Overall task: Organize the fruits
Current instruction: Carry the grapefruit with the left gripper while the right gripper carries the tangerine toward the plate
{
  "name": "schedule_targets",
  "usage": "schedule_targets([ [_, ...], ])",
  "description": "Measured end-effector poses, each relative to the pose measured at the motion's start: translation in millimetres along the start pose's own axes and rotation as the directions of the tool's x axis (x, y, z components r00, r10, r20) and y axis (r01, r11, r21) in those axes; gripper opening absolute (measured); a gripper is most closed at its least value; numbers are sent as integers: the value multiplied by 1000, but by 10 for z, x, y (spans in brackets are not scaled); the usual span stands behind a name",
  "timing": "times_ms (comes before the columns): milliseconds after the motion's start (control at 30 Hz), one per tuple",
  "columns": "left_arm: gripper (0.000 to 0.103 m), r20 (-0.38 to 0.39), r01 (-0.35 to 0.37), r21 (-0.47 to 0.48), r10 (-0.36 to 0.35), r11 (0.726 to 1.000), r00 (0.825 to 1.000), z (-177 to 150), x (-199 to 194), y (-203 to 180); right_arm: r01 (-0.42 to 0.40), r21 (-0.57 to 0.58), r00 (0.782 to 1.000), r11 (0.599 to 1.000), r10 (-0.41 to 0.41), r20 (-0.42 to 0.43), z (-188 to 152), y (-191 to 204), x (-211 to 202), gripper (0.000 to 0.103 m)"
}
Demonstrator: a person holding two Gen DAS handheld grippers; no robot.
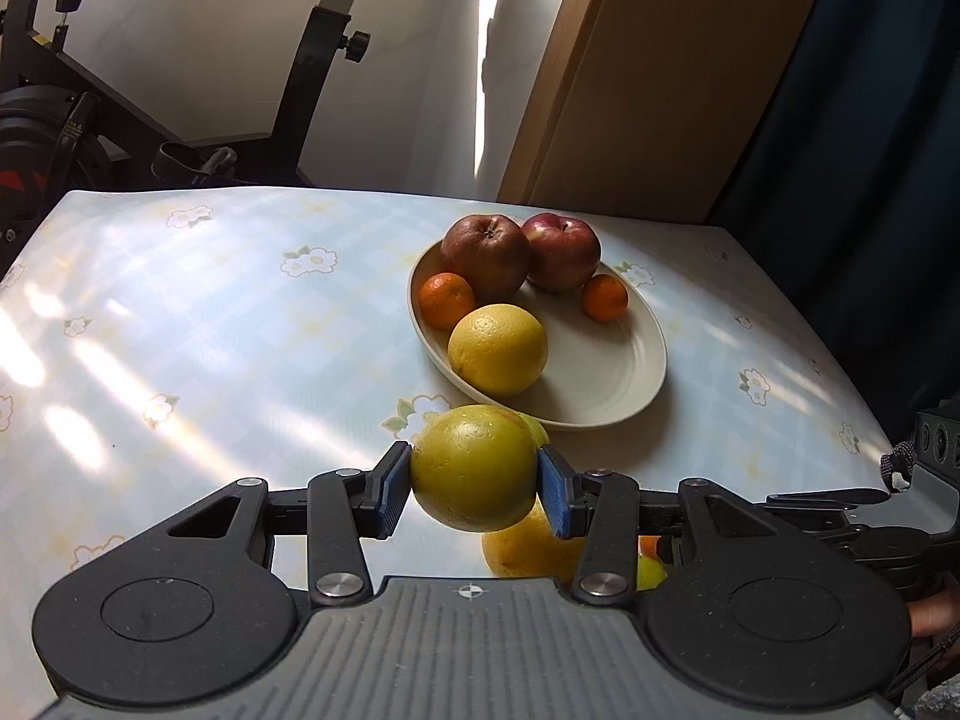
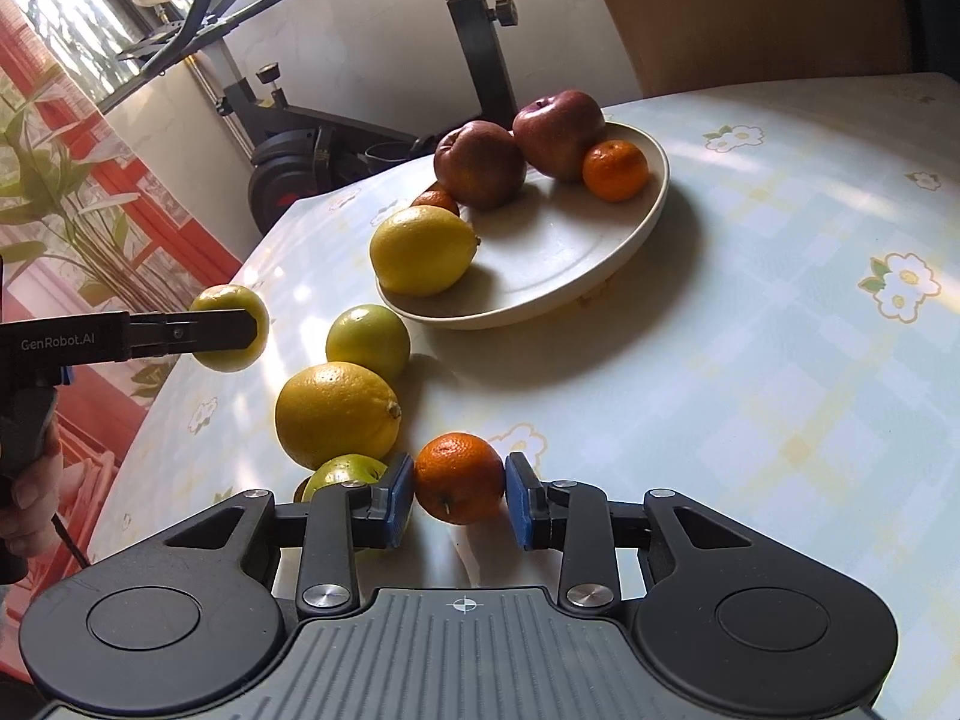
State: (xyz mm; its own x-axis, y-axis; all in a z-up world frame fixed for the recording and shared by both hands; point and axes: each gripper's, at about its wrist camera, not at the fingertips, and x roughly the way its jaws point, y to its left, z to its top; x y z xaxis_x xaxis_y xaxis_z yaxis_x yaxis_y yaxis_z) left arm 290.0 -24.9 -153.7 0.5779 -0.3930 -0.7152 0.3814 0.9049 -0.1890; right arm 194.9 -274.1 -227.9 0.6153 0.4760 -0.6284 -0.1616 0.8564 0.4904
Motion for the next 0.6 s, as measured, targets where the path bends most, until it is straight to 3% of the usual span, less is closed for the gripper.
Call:
schedule_targets([
  [333, 47, 17, 17, 29, -17, 999, 1000, 559, 366, -110, 91, -63, 989, 994, -83, 120, 529, -200, -87, 30],
  [600, 47, -43, 26, -6, -27, 1000, 999, 900, 921, -78, 166, -155, 977, 974, -141, 160, 922, -280, 132, 30],
])
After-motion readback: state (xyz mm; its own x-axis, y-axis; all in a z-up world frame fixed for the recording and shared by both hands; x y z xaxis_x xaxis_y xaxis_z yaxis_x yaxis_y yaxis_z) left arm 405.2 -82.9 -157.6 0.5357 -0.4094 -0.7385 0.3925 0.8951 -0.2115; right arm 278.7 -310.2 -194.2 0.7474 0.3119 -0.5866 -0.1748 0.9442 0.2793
